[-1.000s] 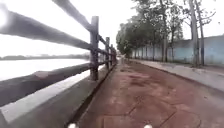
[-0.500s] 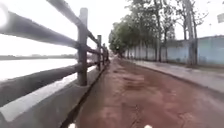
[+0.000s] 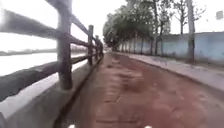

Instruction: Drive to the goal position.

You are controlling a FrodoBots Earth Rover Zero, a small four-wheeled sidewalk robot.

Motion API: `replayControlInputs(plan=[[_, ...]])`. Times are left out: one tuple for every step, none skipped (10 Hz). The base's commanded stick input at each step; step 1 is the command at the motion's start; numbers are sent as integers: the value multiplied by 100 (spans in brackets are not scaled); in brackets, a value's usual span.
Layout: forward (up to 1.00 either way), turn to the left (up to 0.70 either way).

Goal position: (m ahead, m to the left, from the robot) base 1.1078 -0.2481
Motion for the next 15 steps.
replayControlInputs(plan=[[85, -4], [85, 2], [85, 3], [85, 3], [85, 3], [85, 3], [85, 3], [85, 3], [85, 3], [85, 3], [85, 3], [85, 3], [85, 3], [85, 3], [85, 3]])
